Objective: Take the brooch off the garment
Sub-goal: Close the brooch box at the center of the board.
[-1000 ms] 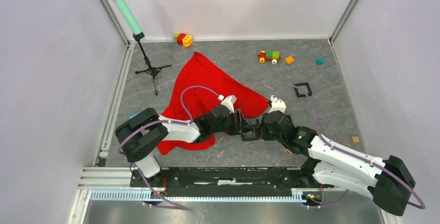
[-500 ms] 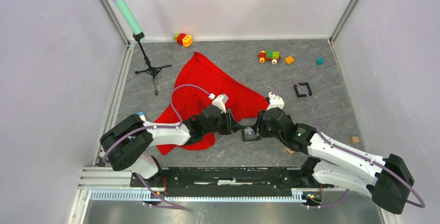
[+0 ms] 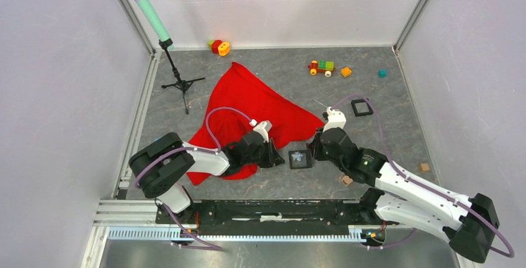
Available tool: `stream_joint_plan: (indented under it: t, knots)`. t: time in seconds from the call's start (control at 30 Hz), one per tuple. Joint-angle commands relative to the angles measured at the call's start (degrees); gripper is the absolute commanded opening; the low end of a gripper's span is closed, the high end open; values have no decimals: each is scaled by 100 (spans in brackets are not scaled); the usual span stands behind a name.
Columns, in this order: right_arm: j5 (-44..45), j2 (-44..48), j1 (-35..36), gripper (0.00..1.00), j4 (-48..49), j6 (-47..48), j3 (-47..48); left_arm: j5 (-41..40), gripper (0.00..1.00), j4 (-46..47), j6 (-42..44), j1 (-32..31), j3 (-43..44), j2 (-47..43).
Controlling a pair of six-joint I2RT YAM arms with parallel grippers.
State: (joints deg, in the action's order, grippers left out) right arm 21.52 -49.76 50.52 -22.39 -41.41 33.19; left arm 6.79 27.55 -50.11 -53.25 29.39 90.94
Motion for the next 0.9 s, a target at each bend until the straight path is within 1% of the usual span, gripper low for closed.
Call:
stream_joint_plan:
  t: [0.0, 0.57, 0.7, 0.87]
  knots:
    - [44, -24, 11, 21, 43, 116, -3, 163, 13, 266, 151, 0, 204, 266]
    - [-618, -620, 22, 15, 578, 39, -301, 319, 12, 649, 20, -1, 291, 767]
    - [-907, -779, 15, 13, 907, 3, -437, 351, 12, 780, -6, 0, 285, 900]
    - [-1064, -1104, 13, 12, 1259, 6, -513, 407, 12, 996, -69, 2, 279, 1070]
